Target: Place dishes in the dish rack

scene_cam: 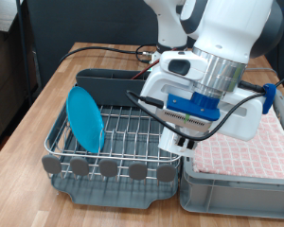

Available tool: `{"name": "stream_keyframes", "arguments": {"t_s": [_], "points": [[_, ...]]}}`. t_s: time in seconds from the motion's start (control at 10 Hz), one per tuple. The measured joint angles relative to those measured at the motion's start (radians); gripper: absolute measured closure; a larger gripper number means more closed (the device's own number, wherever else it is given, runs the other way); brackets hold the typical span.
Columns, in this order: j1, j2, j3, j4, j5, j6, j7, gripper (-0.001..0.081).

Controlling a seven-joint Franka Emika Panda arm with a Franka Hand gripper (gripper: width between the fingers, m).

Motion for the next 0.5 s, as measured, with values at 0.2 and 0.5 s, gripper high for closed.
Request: {"name": "stream_keyframes", "arguments": {"t_s": [0.2,0.5], "points": [[-0.02,0.017,0.008,-0.002,0.016,0.023,-0.015,0.0734],[-0.059,0.046,0.038,-0.003,0.055,0.062,-0.05,0.0734]]}}
